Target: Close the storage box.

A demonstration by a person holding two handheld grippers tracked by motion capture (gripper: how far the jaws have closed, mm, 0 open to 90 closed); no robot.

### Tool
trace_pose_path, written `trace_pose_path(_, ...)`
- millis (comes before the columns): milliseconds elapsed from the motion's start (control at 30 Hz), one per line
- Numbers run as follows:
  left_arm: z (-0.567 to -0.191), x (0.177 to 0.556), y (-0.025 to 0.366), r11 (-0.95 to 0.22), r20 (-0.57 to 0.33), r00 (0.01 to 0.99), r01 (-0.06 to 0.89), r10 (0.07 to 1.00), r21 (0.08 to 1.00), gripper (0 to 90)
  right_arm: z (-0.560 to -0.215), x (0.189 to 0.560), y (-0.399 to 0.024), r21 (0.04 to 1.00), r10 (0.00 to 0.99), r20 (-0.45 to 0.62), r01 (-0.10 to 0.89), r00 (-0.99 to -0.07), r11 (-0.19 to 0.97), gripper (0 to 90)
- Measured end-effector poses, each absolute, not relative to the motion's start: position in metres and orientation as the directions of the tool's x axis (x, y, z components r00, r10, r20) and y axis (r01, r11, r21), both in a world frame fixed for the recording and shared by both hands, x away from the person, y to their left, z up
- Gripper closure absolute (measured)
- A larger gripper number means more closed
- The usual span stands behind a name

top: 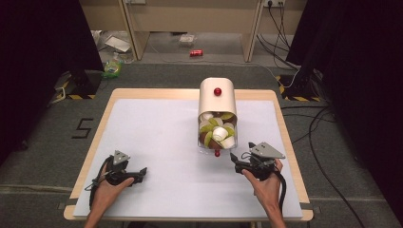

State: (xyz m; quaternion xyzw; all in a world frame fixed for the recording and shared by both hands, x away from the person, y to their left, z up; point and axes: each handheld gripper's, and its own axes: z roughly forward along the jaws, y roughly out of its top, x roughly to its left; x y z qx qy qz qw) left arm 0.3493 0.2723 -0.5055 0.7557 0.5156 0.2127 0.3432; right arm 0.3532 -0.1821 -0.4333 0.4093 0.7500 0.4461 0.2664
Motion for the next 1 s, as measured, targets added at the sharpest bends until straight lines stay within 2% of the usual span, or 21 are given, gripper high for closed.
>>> trace_pose_path(533, -0.5055, 0.3493, 0.2722, -0.233, -0.032, 0.377, 0.633, 0.925, 0.738, 6.0, -0.4280, 0.3559, -0.1828, 0.908, 0.856, -0.017, 0.351, -0.516, 0.229, 22.1)
trace_pose_path(1000, -0.5055, 0.3493, 0.2722, -0.233, -0.032, 0.378, 0.633, 0.925, 0.738, 6.1, -0.4283, 0.3630, -0.1823, 0.906, 0.861, 0.011, 0.369, -0.508, 0.207, 21.0)
